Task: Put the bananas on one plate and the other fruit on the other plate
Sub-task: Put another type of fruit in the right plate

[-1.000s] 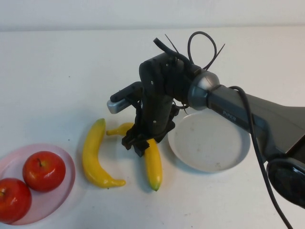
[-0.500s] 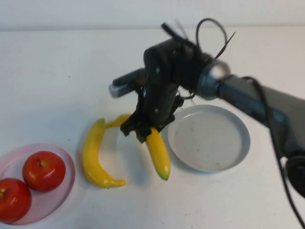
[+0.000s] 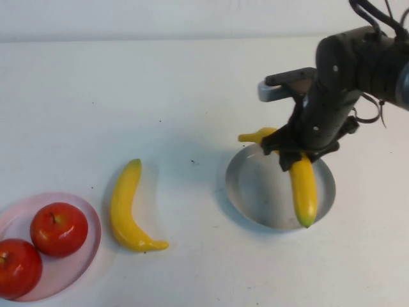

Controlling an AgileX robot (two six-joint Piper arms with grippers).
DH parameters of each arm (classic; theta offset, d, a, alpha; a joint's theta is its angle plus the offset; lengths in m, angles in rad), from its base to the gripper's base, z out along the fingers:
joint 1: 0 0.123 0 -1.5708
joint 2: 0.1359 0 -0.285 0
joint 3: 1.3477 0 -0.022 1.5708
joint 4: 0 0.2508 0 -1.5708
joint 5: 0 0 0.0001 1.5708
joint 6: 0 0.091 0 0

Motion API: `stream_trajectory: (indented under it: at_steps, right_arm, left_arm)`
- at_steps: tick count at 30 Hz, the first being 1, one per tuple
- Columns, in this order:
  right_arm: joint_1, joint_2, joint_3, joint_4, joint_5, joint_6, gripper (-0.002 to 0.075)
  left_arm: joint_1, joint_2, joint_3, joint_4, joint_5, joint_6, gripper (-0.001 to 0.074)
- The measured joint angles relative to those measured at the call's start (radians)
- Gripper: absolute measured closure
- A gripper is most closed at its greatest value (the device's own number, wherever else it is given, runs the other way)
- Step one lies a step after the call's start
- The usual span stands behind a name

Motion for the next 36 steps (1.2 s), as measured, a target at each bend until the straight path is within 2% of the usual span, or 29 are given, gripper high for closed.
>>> stream_trajectory:
  at_steps: [4, 13, 21, 25, 30, 36]
  right_arm:
    - [-0.042, 0.029, 0.011, -0.007, -0.030, 0.012, 0.0419]
    - [-0.044, 0.084, 0.013, 0.012, -0.019, 0.014, 0.0410]
    - [-0.044, 0.086, 0.013, 0.010, -0.013, 0.014, 0.0323]
    - [-0.037, 0.072, -0.001, 0.010, -0.006, 0.014, 0.0311]
    - [0.055, 0.033, -0.081, 0.035, 0.014, -0.017, 0.0309]
    - [0.236, 0.072, -0.207, 0.226, 0.032, -0.218, 0.0309]
  left_arm:
    - [0.000, 0.000, 0.000, 0.000, 0.000, 0.000, 0.0731]
    - [0.000, 0.000, 0.000, 0.000, 0.000, 0.000, 0.0731]
    - [0.000, 0.000, 0.000, 0.000, 0.000, 0.000, 0.0731]
    - [0.000, 0.000, 0.000, 0.000, 0.000, 0.000, 0.0731]
    - [0.000, 0.000, 0.000, 0.000, 0.000, 0.000, 0.0731]
    - [0.000, 0.000, 0.000, 0.000, 0.000, 0.000, 0.0731]
